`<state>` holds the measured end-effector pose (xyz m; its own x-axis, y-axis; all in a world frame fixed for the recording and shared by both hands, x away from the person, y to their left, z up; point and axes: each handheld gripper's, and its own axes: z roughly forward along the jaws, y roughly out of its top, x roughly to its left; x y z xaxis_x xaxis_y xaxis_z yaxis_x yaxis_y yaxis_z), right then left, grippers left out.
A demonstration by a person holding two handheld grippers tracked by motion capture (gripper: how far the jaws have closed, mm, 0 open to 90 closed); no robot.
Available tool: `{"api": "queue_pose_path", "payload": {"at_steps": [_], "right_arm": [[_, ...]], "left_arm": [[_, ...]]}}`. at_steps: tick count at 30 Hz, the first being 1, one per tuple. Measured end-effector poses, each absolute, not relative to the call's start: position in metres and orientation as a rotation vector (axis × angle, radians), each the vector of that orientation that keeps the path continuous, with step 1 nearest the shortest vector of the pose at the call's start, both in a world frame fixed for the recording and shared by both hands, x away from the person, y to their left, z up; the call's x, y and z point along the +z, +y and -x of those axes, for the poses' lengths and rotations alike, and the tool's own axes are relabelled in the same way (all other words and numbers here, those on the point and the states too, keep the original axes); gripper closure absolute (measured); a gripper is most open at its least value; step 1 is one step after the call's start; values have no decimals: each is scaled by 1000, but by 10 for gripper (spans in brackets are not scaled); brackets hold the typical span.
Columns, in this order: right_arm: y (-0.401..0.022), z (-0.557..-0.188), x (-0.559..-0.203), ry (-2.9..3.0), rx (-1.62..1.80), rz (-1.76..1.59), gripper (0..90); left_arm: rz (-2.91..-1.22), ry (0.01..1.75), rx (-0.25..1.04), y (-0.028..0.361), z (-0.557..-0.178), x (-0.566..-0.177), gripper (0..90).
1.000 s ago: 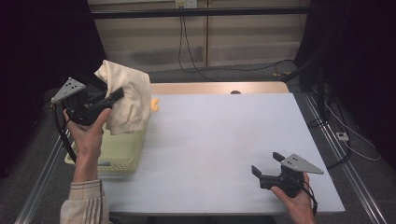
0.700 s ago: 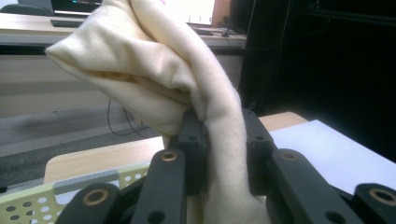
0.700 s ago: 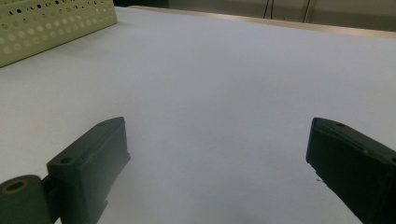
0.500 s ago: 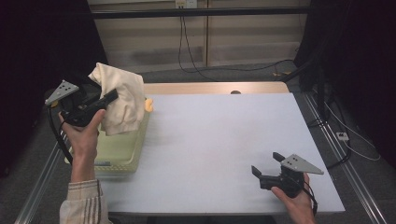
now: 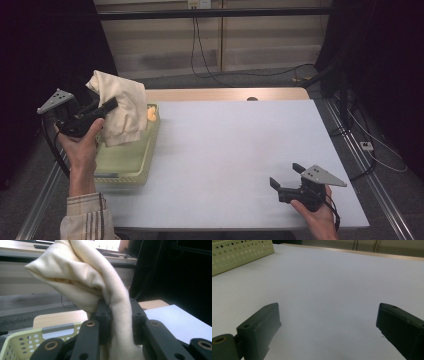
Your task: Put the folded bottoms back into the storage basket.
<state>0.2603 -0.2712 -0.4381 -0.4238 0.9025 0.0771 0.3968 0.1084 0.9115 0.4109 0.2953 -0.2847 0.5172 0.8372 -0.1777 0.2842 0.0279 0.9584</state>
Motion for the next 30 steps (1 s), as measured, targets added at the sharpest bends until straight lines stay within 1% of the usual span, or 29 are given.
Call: {"api": "queue_pose_path", "payload": {"at_steps": [13, 18, 23, 30], "right_arm": [[-271, -260, -438, 1880, 1287, -1263, 52], [-271, -260, -438, 1878, 1290, -1265, 52], [-271, -260, -438, 1881, 1292, -1265, 52], [-272, -260, -438, 1871, 1294, -1272, 52]], "left_arm": [[-1532, 1026, 548, 307, -410, -288, 745], [-1555, 1038, 550, 309, -412, -291, 745], [-1567, 1043, 510, 313, -413, -296, 745], [-1605, 1053, 518, 313, -416, -302, 745]]}}
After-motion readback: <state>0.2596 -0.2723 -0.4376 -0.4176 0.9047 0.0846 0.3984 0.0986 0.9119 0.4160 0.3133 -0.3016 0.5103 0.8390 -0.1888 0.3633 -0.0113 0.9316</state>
